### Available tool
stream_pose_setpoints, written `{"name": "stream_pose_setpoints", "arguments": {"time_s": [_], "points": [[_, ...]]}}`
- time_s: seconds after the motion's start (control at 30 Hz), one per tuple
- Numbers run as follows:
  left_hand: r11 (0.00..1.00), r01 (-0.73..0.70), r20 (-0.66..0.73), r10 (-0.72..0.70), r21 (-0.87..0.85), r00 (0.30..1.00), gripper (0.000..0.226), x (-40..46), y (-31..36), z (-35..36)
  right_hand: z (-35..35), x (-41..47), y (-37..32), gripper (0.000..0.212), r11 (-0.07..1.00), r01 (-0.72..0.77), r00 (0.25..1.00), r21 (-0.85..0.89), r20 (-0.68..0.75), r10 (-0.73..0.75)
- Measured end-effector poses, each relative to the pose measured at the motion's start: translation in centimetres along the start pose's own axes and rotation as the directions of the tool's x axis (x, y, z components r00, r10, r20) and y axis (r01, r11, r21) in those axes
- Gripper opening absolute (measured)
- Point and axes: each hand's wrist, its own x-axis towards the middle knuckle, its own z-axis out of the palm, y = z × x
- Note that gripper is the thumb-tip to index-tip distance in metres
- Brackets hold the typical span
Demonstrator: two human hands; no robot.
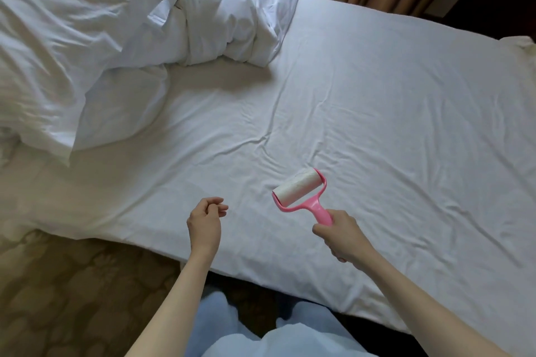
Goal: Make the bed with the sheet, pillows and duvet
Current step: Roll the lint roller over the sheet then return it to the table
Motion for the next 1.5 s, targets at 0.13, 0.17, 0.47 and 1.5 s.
{"name": "stream_pose_setpoints", "arguments": {"time_s": [0.13,0.17,0.47,1.5], "points": [[0.999,0.009,0.049,-0.011,0.046,0.999,0.029,3.6,-1.2,-3.7,4.5,1.3,-3.0,0.014,1.0,-0.022,0.999,-0.007,-0.029,0.022],[0.998,0.01,0.06,-0.014,0.06,0.998,0.029,4.5,-1.4,-4.6,5.8,1.6,-3.9,0.014,0.999,-0.033,0.999,-0.002,-0.039,0.033],[0.987,0.052,0.158,-0.076,0.15,0.985,0.028,14.2,-3.6,-16.2,20.0,3.8,-10.1,0.012,0.983,-0.151,0.987,0.102,-0.04,0.155],[0.989,0.108,0.091,-0.117,0.097,0.989,0.023,31.4,-6.0,-22.2,34.7,24.3,-24.7,0.021,0.986,-0.109,0.993,-0.128,0.031,0.114]]}}
